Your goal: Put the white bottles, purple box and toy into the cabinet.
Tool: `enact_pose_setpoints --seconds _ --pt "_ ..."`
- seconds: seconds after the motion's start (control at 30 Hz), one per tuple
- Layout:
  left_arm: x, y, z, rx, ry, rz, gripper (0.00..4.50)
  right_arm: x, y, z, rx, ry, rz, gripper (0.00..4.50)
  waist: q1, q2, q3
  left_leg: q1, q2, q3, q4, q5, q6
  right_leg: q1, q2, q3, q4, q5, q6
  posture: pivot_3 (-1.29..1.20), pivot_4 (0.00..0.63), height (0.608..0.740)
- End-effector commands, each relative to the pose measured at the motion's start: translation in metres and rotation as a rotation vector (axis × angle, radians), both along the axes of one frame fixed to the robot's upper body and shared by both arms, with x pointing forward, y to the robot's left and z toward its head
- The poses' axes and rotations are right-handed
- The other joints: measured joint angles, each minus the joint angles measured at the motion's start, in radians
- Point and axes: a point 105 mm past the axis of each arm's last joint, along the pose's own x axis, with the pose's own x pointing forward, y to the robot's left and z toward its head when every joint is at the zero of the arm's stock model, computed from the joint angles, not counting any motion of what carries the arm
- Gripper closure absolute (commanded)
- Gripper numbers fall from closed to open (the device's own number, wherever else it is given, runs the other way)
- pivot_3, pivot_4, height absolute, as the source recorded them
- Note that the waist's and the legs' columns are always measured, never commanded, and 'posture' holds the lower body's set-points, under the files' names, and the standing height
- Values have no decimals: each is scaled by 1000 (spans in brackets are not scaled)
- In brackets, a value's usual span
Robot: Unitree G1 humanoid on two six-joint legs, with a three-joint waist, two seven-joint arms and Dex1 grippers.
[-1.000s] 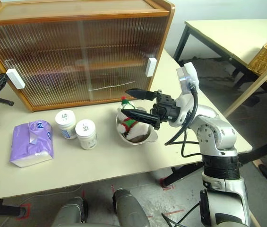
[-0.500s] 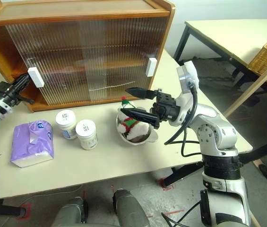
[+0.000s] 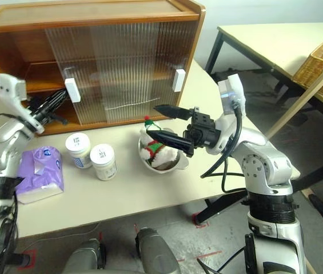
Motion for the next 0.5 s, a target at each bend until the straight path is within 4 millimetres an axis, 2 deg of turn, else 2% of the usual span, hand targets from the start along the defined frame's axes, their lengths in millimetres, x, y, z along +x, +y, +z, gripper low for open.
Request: enact_pose_setpoints --seconds 0.03,0.33,0.5 --pt "7 -17 -3 20 0 -49 4491 -5 0 3 12 -21 -12 0 -8 0 0 0 0 -1 0 0 1 1 -1 0 -1 0 1 -311 71 740" --pt "12 -46 -6 28 0 -132 4491 -7 2 3 16 -18 -23 0 -46 0 0 -8 -3 0 1 0 5 3 -1 -1 -15 3 8 -326 73 740" --pt "8 -43 -3 32 -13 -126 4491 -6 4 1 18 -15 -18 0 -48 0 0 -11 -4 0 2 1 10 3 -8 -1 -15 3 12 -325 73 740"
